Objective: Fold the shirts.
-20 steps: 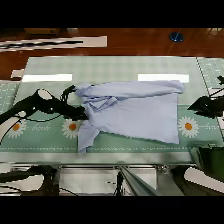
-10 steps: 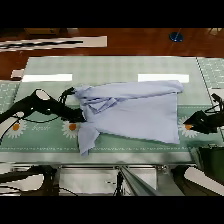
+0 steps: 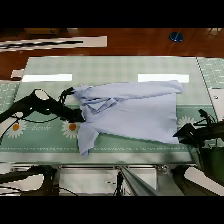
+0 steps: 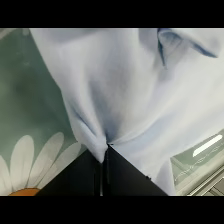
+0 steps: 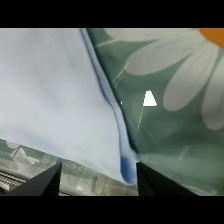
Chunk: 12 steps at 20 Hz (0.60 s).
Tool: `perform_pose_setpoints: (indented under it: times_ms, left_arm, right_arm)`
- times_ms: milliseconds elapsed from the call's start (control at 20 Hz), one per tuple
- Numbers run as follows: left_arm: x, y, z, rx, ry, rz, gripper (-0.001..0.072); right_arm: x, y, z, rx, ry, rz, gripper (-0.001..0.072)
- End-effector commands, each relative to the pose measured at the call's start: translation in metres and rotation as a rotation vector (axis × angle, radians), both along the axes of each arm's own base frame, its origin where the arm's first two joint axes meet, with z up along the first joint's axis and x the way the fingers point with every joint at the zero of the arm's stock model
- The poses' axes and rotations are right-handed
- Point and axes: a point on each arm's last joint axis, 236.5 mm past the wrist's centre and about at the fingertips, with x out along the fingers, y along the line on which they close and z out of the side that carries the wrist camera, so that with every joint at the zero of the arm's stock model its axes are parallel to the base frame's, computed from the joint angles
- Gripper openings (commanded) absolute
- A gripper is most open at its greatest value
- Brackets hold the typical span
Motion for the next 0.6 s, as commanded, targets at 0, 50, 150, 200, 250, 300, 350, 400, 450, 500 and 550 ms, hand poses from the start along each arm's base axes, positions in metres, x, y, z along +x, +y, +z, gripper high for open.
perform_pose_setpoints:
  times_ms: [0,50,150,200,250,300,350,400,450,500,550]
  left_arm:
    - [0.000,-0.001,0.001,-0.006,0.000,-0.001,0.0026]
    - [0.000,-0.002,0.002,-0.011,-0.009,-0.010,0.0026]
    - [0.003,-0.006,0.005,-0.036,-0.022,-0.010,0.0026]
    - [0.005,-0.009,0.008,-0.051,-0.024,-0.001,0.0026]
    - [0.007,-0.011,0.010,-0.058,-0.028,0.002,0.0026]
    - [0.011,-0.012,0.017,-0.064,-0.044,-0.004,0.0026]
    - [0.018,-0.013,0.029,-0.073,-0.082,-0.026,0.0025]
    - [0.029,-0.015,0.049,-0.084,-0.147,-0.046,0.0024]
    - [0.044,-0.016,0.077,-0.090,-0.233,-0.051,0.0024]
    - [0.063,-0.016,0.116,-0.096,-0.355,-0.048,0.0024]
    - [0.079,-0.014,0.162,-0.106,-0.483,-0.037,0.0024]
  right_arm:
    - [0.004,0.014,-0.015,0.022,-0.005,-0.105,0.0522]
    - [0.007,0.015,-0.021,0.017,-0.012,-0.141,0.0517]
    - [0.018,0.017,-0.025,0.019,-0.045,-0.206,0.0246]
    - [0.027,0.021,-0.020,0.045,-0.083,-0.215,0.0098]
    - [0.036,0.027,-0.010,0.090,-0.135,-0.200,0.0035]
    - [0.048,0.035,0.007,0.156,-0.198,-0.184,0.0034]
    - [0.059,0.042,0.027,0.224,-0.253,-0.171,0.0034]
    - [0.073,0.046,0.054,0.294,-0.321,-0.164,0.0034]
    - [0.089,0.047,0.084,0.342,-0.400,-0.163,0.0034]
    - [0.109,0.045,0.124,0.375,-0.521,-0.166,0.0034]
    - [0.131,0.041,0.166,0.389,-0.662,-0.188,0.0034]
